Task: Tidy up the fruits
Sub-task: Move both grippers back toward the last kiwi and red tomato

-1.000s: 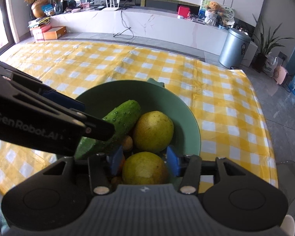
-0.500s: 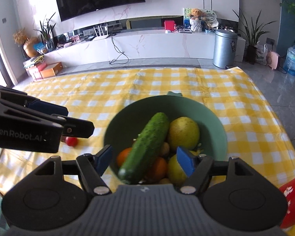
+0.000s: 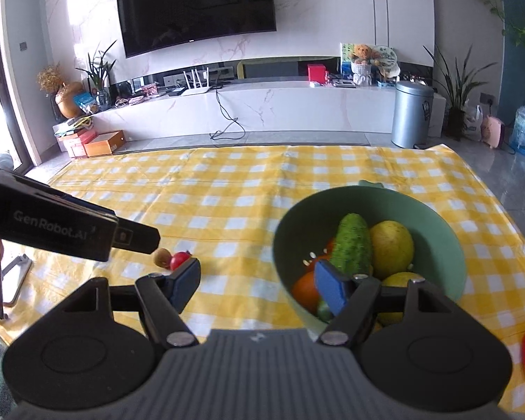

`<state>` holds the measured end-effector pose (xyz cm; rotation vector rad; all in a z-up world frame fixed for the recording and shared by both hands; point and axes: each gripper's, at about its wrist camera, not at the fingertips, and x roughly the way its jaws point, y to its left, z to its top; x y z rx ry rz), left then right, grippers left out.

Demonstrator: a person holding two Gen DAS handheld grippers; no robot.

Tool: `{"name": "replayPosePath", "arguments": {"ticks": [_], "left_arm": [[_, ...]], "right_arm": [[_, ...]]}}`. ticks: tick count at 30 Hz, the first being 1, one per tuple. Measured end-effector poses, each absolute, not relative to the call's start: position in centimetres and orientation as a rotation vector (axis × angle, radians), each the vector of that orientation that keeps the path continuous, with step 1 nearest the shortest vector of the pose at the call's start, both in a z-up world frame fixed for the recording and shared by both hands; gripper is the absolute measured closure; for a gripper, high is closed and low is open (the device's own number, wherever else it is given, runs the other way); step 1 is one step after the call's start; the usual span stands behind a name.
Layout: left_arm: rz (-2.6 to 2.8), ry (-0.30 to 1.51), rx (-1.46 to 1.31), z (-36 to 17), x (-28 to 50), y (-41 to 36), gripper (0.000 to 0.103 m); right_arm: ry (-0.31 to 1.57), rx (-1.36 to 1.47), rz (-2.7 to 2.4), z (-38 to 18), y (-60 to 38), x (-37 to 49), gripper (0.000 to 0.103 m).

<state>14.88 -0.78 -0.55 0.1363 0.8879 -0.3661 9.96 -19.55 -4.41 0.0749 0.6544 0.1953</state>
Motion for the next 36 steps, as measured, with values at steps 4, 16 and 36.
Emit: {"name": "replayPosePath", "arguments": {"ticks": [4,16,36], "left_arm": [[-0.375,0.89,0.14,-1.4,15.3,0.5,0.037],[-0.371,0.909,0.125,-4.7,16.9,2.9,0.037],[-0.376,0.937,-0.065,-9.1,18.7,6.2,0.046]], "right_arm": [[0.668,0.044,0.213,-4.9,-17.6,10.4,0.033],[0.701,-0.06,0.246,-7.2,-14.1,12.4,0.051],[0.722,-0.122,0.317,-11.8,-12.4,17.4,0.07]]}}
